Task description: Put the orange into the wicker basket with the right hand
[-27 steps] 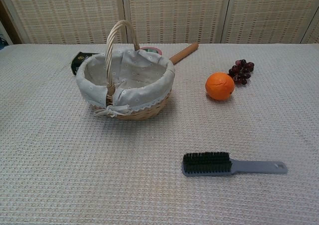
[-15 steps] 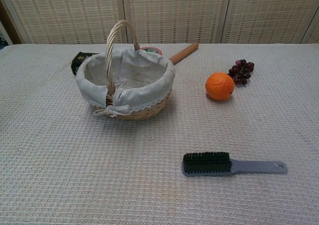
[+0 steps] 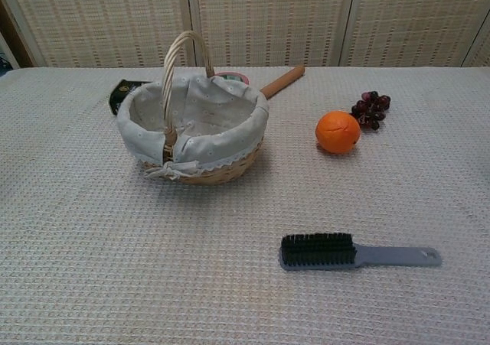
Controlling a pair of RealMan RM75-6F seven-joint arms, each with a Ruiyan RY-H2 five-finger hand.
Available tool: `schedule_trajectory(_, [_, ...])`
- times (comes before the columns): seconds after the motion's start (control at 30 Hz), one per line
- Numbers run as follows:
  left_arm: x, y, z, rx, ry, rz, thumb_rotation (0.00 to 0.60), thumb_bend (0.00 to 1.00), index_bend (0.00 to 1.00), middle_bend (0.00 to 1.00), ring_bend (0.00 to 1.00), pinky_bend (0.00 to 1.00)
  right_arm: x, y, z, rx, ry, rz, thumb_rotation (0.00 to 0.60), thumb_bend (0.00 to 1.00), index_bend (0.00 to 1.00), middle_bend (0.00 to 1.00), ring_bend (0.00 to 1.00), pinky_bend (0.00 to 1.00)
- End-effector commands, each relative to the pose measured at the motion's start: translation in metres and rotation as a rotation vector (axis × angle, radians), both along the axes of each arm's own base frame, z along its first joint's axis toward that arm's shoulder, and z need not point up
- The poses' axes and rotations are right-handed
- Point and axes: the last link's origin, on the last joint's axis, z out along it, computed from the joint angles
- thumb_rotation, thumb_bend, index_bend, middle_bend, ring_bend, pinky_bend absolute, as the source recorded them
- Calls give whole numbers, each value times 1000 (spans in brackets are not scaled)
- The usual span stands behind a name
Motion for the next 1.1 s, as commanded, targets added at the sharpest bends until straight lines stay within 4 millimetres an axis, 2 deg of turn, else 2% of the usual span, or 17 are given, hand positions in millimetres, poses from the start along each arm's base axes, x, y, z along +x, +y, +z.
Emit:
schedule_trajectory(0.03, [0, 0, 0, -1, -1, 1, 600, 348, 0, 0, 0, 78, 42, -49, -26, 91, -16, -7, 600, 101, 0, 0, 0, 22])
schedule_trajectory(0.27, [-1, 1, 1, -4, -10, 8, 600, 347, 0, 0, 0, 78, 79, -88, -72, 162, 24, -14, 600, 100, 0, 0, 0, 22])
schedule_trajectory(0.53, [-2, 2, 3, -4, -23, 20, 600, 348, 0, 0, 0, 78, 111, -107, -116, 210, 29, -34, 600, 100, 0, 0, 0, 21])
schedule_trajectory(0.9, [-3, 0, 4, -6, -37, 34, 600, 348, 0, 0, 0, 78, 131, -137, -157, 208, 58, -50, 600, 100, 0, 0, 0, 22])
schedule_trajectory(1.1, [-3, 0, 5, -9, -41, 42, 600, 348, 0, 0, 0, 78, 128, -146, -175, 211, 75, -72, 600, 100, 0, 0, 0, 22])
